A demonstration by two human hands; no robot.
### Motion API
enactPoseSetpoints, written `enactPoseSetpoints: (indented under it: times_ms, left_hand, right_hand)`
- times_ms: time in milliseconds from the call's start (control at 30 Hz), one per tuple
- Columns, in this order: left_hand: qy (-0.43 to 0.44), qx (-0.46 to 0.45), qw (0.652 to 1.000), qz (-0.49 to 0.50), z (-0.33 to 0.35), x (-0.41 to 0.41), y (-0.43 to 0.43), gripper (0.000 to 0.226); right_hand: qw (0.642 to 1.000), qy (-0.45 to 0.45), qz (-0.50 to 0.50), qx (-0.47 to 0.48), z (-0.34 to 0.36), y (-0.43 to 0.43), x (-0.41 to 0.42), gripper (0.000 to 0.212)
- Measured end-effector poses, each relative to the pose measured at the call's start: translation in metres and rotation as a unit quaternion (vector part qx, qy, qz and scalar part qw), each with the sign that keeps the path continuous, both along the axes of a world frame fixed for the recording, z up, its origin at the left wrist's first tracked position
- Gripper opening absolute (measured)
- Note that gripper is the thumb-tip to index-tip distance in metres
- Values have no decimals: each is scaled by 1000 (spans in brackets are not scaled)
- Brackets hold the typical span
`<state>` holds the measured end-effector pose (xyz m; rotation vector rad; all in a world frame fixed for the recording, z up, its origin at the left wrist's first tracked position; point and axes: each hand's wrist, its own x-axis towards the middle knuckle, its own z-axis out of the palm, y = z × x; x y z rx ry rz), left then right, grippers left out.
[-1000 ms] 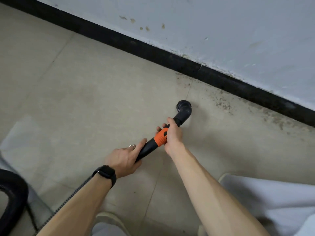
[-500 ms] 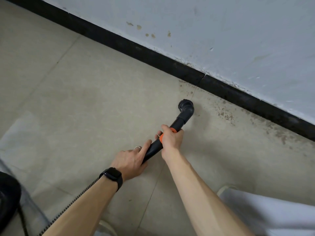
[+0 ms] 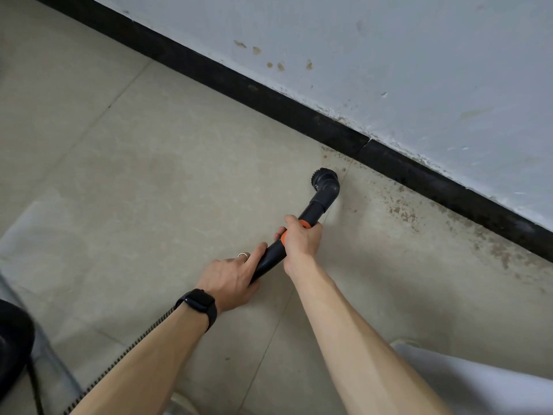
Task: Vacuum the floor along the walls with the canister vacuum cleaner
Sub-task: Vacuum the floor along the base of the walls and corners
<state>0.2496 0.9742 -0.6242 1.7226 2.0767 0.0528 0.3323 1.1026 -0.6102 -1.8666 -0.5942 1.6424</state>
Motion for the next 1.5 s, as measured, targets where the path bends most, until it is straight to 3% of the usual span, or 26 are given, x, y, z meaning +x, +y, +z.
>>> enactPoseSetpoints:
  times_ms: [467,700,1067,1300,1400,1500]
  left_hand:
    - [-11,-17,999,25,-2,-5,31,61]
    - [-85,-4,992,96,0,-9,49,65]
    - [-29,40,992,116,-12,-52,60,64]
    - [34,47,976,212,-13,-86,43,70]
    - [-5,43,969,244,-4,-87,46,74]
    - [-59,29,970,234,7,-83,49,72]
  right_hand:
    - [1000,-20,22,8,3,32,-11,19]
    - [999,-26,25,18,-4,52,-13,16]
    - [999,-33,35,26,-13,67,-61,15]
    - [989,-27,142,16,-19,63,-122,21]
    - [984,-33,175,20,-16,67,-136,22]
    - [990,-24,139,5,-12,68,-127,24]
